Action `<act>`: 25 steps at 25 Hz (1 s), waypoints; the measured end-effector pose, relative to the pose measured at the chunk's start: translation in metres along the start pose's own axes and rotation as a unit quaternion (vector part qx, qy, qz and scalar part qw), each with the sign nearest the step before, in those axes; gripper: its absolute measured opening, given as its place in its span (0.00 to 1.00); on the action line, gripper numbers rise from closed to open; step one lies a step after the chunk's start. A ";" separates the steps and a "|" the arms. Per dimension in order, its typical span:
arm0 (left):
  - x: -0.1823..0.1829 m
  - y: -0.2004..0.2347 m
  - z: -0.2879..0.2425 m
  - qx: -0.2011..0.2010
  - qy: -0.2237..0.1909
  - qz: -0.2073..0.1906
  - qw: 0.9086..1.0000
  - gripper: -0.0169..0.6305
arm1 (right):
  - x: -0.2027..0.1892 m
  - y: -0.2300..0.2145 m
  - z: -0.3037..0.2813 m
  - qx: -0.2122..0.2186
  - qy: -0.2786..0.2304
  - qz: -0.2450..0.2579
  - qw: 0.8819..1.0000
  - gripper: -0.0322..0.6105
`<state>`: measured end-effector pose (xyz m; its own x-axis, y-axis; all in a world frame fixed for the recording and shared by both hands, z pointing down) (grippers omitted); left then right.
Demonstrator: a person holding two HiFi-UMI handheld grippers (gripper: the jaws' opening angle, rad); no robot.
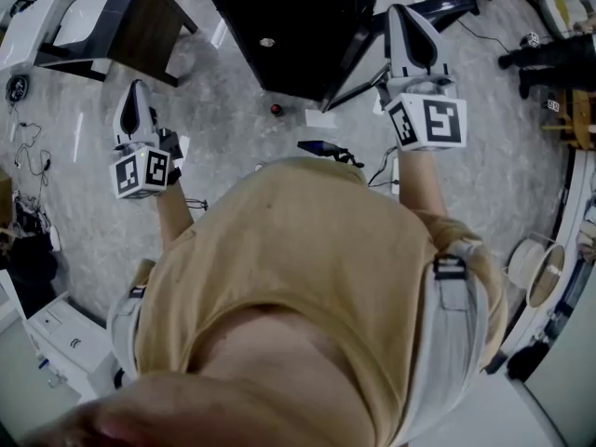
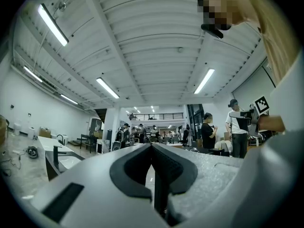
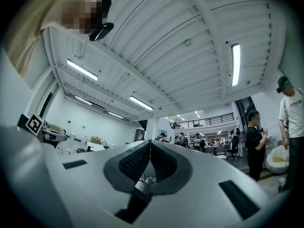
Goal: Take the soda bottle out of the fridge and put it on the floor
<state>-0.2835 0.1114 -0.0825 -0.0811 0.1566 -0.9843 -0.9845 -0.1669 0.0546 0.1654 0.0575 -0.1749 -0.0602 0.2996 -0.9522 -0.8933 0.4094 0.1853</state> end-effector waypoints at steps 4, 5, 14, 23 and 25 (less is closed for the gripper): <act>0.001 0.007 0.003 0.017 -0.003 -0.010 1.000 0.03 | -0.001 -0.001 -0.003 -0.001 -0.003 0.000 1.000 0.05; 0.001 0.009 0.004 0.022 -0.005 -0.011 1.000 0.03 | -0.001 -0.001 -0.004 -0.002 -0.004 0.000 1.000 0.05; 0.000 0.017 -0.002 0.028 -0.011 -0.007 1.000 0.03 | 0.003 -0.001 -0.011 -0.006 -0.011 0.006 1.000 0.05; 0.000 0.023 -0.003 0.035 -0.016 -0.004 0.999 0.03 | 0.005 0.000 -0.015 -0.005 -0.012 0.009 1.000 0.05; -0.002 0.024 -0.003 0.035 -0.014 -0.002 0.999 0.03 | 0.005 0.001 -0.016 -0.005 -0.012 0.009 1.000 0.05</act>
Point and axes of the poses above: the fingertips, and each gripper's own axes: z backward along the fingers, y to its left, x out of its top, the point moved 8 cm from there along z, backward along the fingers, and after that the axes turned 1 degree about x, right-handed, at the moved point
